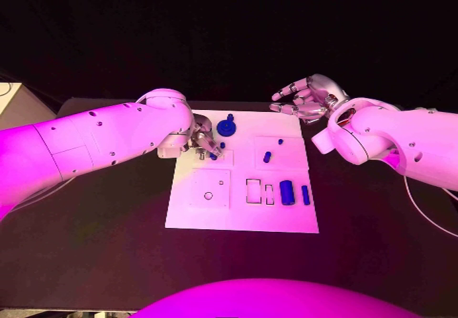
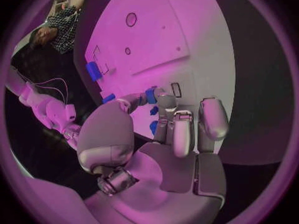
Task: Assemble the parts on the task board
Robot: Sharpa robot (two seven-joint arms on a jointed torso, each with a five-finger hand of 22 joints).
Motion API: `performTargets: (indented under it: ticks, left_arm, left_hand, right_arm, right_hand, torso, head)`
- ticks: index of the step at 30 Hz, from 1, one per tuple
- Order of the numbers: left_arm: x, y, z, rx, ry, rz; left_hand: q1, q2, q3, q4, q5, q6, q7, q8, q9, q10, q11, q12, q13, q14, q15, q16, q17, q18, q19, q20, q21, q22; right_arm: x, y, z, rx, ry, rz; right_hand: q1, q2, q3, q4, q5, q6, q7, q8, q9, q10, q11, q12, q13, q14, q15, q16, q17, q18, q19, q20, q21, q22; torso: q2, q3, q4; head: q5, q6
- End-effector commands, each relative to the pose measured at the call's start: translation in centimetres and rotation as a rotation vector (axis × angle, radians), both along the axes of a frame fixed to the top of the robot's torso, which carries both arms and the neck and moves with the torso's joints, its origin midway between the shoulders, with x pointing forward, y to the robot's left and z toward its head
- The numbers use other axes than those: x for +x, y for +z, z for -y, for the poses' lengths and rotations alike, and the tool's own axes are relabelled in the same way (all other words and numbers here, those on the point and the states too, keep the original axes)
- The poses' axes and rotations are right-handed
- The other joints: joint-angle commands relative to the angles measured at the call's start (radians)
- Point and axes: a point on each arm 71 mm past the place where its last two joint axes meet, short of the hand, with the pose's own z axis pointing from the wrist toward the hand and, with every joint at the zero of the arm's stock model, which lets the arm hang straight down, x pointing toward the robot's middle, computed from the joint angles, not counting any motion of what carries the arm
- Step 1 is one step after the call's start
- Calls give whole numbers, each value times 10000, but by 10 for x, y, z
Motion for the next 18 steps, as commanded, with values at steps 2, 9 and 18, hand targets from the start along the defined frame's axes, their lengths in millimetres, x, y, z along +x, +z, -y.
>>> performTargets:
  ticks: [2, 9, 18]
  left_arm:
    - [-6, -13, -2, 411, -143, -563]
    - [-5, -13, -2, 417, -129, -565]
    - [-4, -13, -4, 427, -82, -514]
  left_hand:
    - [-37, -12, -160, 61, -31, 17, 54, -58, -18, -32, -12, 65, 7, 995, -16, 23, 2556, -113, 36, -20, -28, -1]
    - [-16, -36, -459, 240, -48, 30, 58, -85, -34, -48, -8, 66, -8, 995, -14, 22, 2556, -113, 37, -20, -38, -6]
    - [79, -33, -1028, 650, -318, 61, 61, -130, -56, -59, -5, 84, -13, 995, -9, 22, 2556, -111, 37, -16, -57, -15]
  right_arm:
    - [-1, 0, -1, -53, 122, -1]
    - [-1, 0, -1, -52, 130, -5]
    - [-1, 0, 0, -51, 140, -13]
  right_hand:
    - [-92, 3, 37, 4, -6, -77, -10, 52, -12, 360, 41, -64, 2006, 891, 43, -34, 2123, 145, 462, 28, -39, 1492]
    - [-92, 3, 37, 4, -6, -77, -10, 52, -12, 360, 41, -64, 2006, 891, 43, -34, 2123, 145, 462, 28, -39, 1492]
    - [-112, 3, 37, 11, -5, -81, -10, 53, -12, 362, 41, -62, 2008, 888, 43, -39, 2113, 144, 463, 28, -37, 1495]
  torso:
    - [0, -4, 5]
    - [-3, -6, 10]
    - [-5, -12, 1]
  head:
    - [-11, -6]
    - [-22, 1]
    - [-19, -8]
